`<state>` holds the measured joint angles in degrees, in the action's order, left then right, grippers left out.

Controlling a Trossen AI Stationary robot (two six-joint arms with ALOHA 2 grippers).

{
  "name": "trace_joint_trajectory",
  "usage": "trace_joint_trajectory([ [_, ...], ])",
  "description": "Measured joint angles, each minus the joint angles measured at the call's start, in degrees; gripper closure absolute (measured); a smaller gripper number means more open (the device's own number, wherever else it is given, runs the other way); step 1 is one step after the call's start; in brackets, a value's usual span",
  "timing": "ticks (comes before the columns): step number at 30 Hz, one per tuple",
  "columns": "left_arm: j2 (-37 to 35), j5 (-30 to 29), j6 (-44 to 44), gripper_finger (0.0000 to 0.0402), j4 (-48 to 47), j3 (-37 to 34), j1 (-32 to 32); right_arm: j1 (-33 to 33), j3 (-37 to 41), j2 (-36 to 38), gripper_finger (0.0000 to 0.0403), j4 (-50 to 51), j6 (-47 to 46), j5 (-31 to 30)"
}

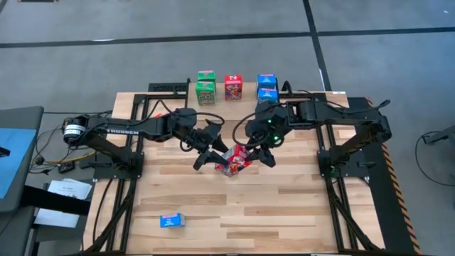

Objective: Stack cereal on shelf
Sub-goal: Put the bottom red cereal box on the shelf aligned with the other red cereal box

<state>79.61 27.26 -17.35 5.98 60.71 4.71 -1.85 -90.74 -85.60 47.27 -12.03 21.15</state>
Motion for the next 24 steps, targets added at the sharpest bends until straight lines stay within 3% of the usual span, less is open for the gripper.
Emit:
trace_joint_trajectory([
  [7, 0.00, 0.40, 0.20, 0.0188, -0.31, 0.00, 0.28, 0.00, 0.00, 0.00, 0.0190, -0.17, -0.15, -0.05],
  [17, 0.00, 0.57, -0.30, 0.0136, -0.65, 0.00, 0.28, -0.04, 0.00, 0.00, 0.0190, -1.18, -0.13, -1.55],
  [24, 0.00, -1.51, -0.28, 0.0135, -0.63, 0.00, 0.18, 0.24, 0.00, 0.00, 0.0190, -1.44, -0.55, -1.66],
])
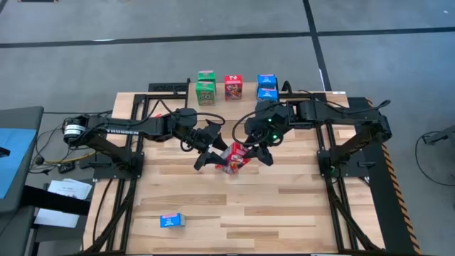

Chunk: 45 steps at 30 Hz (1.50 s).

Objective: Stack cereal on shelf
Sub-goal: Put the bottom red cereal box on the shelf aligned with the other red cereal box

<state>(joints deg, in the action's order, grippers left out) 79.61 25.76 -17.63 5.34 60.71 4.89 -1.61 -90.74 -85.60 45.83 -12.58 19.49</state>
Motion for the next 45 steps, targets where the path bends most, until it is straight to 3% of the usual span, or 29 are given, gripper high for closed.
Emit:
trace_joint_trajectory([
  [23, 0.00, -0.68, 0.06, 0.0137, -0.35, 0.00, 0.06, 0.77, -0.01, 0.00, 0.0190, -2.67, -1.07, -0.30],
  [35, 0.00, 0.79, 1.42, 0.0217, -0.35, -0.02, 0.06, 0.77, 0.00, 0.00, 0.0190, -2.85, -1.13, -0.20],
  [45, 0.02, 0.84, 1.15, 0.0221, -0.33, -0.02, 0.08, 0.75, 0.00, 0.00, 0.0190, -2.96, -1.11, -0.11],
])
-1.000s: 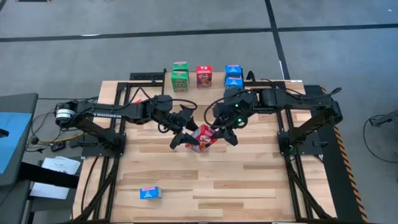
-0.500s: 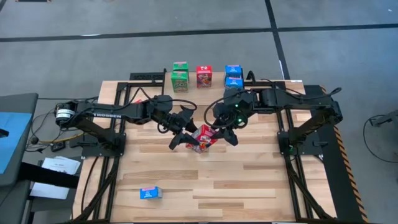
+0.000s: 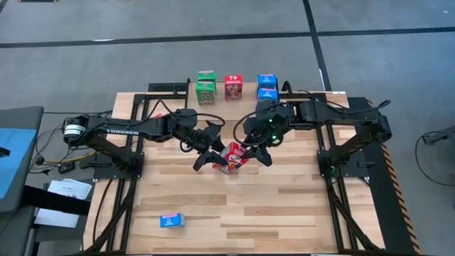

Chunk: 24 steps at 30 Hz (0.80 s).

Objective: Stack cereal on shelf
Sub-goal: Put the bottom red cereal box on the shelf aligned with the other red cereal box

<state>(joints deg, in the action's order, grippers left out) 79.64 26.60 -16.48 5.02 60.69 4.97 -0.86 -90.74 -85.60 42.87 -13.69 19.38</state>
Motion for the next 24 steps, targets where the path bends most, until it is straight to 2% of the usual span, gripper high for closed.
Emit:
trace_joint_trajectory([
  [7, 0.00, 0.10, -0.26, 0.0221, -0.07, -0.02, 0.02, 0.15, 0.00, 0.00, 0.0170, -0.13, 0.19, -2.66],
  [17, 0.02, 0.02, -1.37, 0.0221, -0.07, -0.02, 0.02, 0.11, -0.02, 0.00, 0.0159, -0.19, 0.17, -2.68],
  [24, 0.04, 0.04, -1.37, 0.0221, -0.30, -0.02, 0.00, 0.09, -0.04, 0.00, 0.0119, -0.11, 0.17, -3.04],
])
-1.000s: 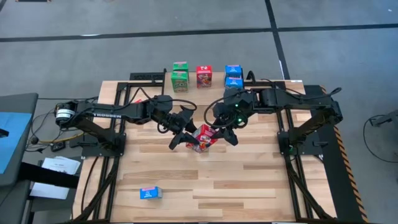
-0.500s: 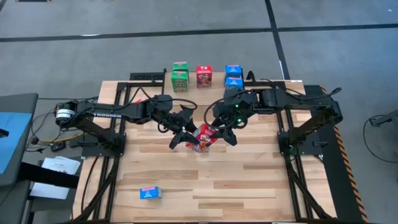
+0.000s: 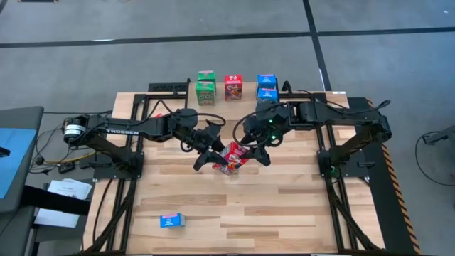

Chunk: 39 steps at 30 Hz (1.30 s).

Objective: Stack cereal on shelf
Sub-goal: Put the bottom red cereal box on the shelf aligned with the other red cereal box

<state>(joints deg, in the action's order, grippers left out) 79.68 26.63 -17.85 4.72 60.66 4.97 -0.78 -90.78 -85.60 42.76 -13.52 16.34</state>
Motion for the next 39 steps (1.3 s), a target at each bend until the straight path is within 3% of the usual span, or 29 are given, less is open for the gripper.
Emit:
trace_joint_trajectory([
  [11, -0.92, -1.16, 4.41, 0.0221, -2.27, 0.00, -0.04, -0.11, -3.17, 0.22, 0.0063, 1.28, -0.02, 0.11],
  [18, -6.73, -11.74, 10.33, 0.0221, -7.63, -0.45, -1.01, 1.53, -11.15, 0.24, 0.0062, 9.38, 1.39, 0.20],
  [21, -10.27, -14.74, 10.33, 0.0221, -5.00, -3.57, -1.29, 2.91, -14.17, 0.24, 0.0063, 10.51, 1.53, 0.16],
  [27, -17.40, -19.89, 6.96, 0.0221, 13.27, -17.20, -2.92, 7.45, -16.72, 1.07, 0.0063, 11.47, 1.46, -0.44],
  [30, -18.77, -26.01, 7.53, 0.0221, 23.29, -23.29, -3.26, 10.92, -16.81, 1.51, 0.0063, 11.94, 0.55, -5.34],
  [33, -18.59, -28.81, 10.49, 0.0221, 31.80, -26.64, -3.09, 15.25, -16.72, 1.67, 0.0063, 13.09, -0.40, -14.32],
  [39, -14.11, -30.76, 13.90, 0.0221, 39.13, -26.88, -0.37, 24.21, -16.72, 1.77, 0.0063, 14.15, -3.42, -32.20],
])
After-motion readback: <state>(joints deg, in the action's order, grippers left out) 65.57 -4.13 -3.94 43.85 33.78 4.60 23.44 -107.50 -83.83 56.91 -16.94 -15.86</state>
